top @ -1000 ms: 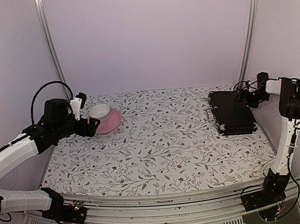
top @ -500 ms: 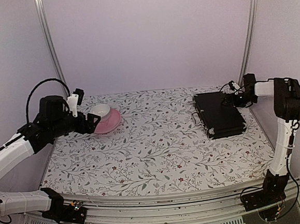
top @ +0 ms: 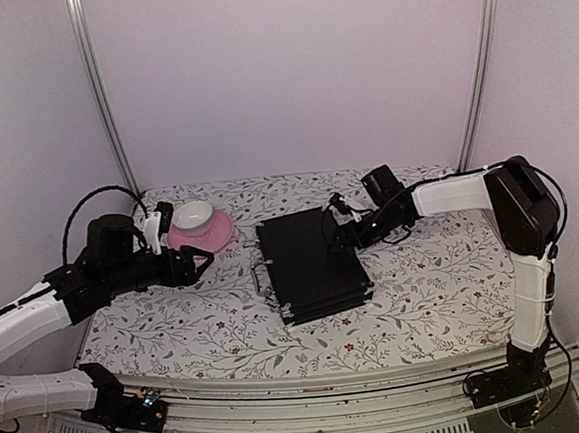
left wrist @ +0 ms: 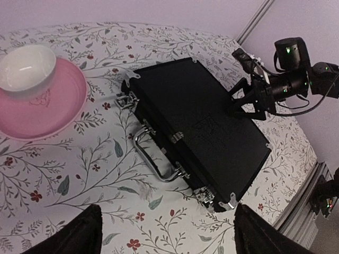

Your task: Pack up texas hold em set

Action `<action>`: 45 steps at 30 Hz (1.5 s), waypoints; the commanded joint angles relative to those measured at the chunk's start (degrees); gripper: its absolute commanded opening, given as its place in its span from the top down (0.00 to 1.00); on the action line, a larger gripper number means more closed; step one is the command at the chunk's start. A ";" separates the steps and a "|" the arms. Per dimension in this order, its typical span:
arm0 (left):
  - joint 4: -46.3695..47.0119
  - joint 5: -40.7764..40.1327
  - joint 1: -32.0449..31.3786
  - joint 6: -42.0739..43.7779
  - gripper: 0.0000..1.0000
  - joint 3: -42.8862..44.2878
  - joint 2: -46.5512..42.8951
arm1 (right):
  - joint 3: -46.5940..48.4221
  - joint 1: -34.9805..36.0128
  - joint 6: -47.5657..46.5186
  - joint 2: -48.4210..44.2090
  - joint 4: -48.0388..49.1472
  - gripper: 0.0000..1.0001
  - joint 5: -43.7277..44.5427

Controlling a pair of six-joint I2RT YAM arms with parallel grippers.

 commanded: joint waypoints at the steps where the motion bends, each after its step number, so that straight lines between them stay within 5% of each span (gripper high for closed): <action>1: 6.62 1.29 -0.46 -8.40 0.15 -4.65 0.72 | -2.85 6.94 5.86 -0.88 -1.28 0.19 -3.27; 10: 14.53 3.07 9.97 -8.97 0.27 -6.83 10.32 | -8.28 11.43 16.10 -2.44 8.03 0.18 0.55; 15: 22.90 10.44 16.38 -10.47 0.47 -5.29 21.21 | -11.83 12.93 20.34 -5.97 10.86 0.20 2.70; 25: 24.15 9.95 17.29 -4.98 0.62 6.56 39.95 | -13.93 14.56 24.71 -7.49 13.05 0.24 3.28; 34: 23.11 11.73 17.33 -4.23 0.90 13.86 50.09 | -13.86 15.43 26.46 -6.59 14.29 0.28 2.84; 45: 23.80 11.51 14.25 -4.18 0.97 15.23 55.14 | -13.94 15.43 27.00 -7.66 14.43 0.29 3.84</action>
